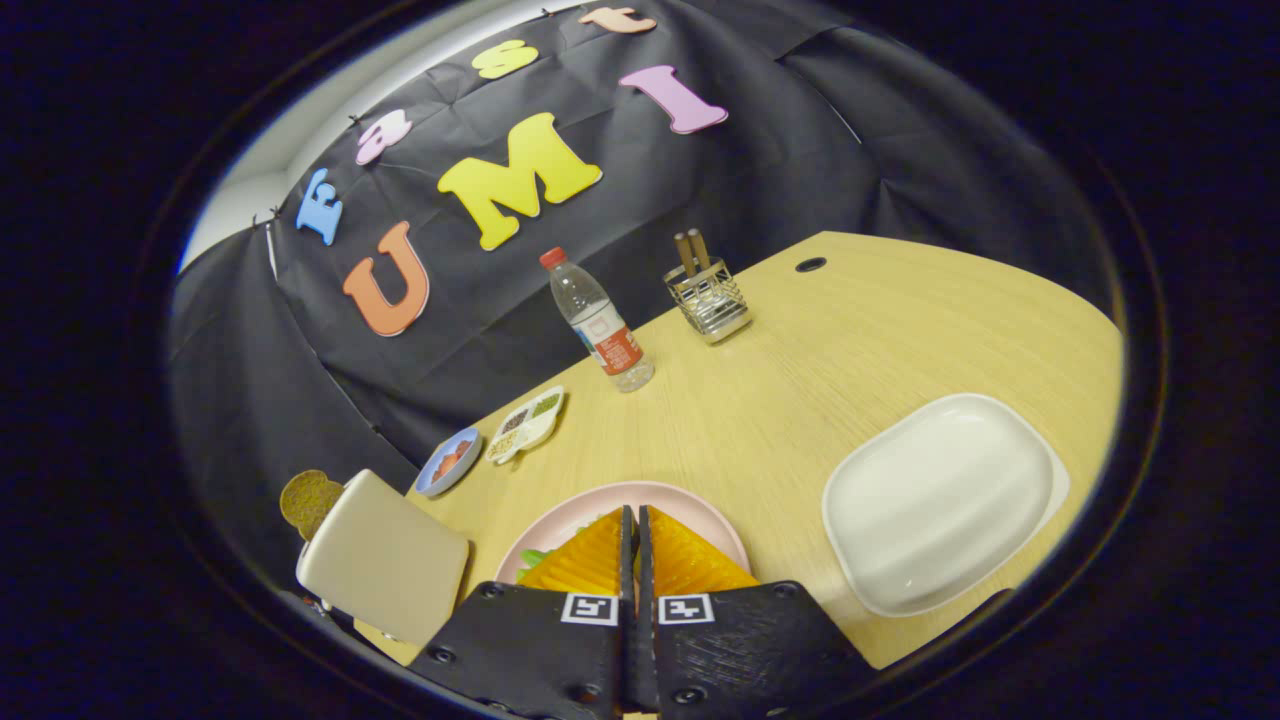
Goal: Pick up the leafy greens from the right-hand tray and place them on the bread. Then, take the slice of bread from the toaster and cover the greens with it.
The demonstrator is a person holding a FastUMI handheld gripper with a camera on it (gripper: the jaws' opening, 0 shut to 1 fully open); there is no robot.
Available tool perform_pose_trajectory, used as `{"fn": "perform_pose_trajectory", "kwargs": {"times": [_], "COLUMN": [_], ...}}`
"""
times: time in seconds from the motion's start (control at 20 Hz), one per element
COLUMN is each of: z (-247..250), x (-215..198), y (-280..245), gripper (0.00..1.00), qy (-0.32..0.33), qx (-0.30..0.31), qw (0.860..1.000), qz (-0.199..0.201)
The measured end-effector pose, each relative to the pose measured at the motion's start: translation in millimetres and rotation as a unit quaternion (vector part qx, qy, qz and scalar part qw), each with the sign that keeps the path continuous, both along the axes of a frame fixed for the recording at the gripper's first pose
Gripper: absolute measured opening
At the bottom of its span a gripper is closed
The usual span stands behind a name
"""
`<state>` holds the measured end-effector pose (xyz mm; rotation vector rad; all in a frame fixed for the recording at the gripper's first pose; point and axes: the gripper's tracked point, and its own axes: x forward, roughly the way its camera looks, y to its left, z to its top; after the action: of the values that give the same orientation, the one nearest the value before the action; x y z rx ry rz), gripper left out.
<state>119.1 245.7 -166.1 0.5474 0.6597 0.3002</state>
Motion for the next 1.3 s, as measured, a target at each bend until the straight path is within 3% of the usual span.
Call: {"fn": "perform_pose_trajectory", "kwargs": {"times": [0.15, 0.3, 0.55, 0.65, 0.9, 1.15, 1.3], "z": [-11.4, -17.4, 9.9, 28.6, 93.4, 157.9, 192.0], "x": [0.0, -2.0, -5.0, -6.8, -26.4, -58.0, -73.6], "y": [1.8, 2.1, -8.0, -12.9, -6.0, 60.1, 121.5], "gripper": [0.08, 0.38, 0.89, 0.95, 0.96, 0.96, 0.95], "qy": [0.008, 0.009, -0.060, -0.091, -0.168, -0.212, -0.239], "qx": [-0.008, -0.035, -0.110, -0.131, -0.184, -0.190, -0.160], "qw": [1.000, 0.999, 0.992, 0.987, 0.968, 0.958, 0.958], "qz": [0.008, 0.014, 0.003, -0.008, -0.031, -0.018, -0.002]}}
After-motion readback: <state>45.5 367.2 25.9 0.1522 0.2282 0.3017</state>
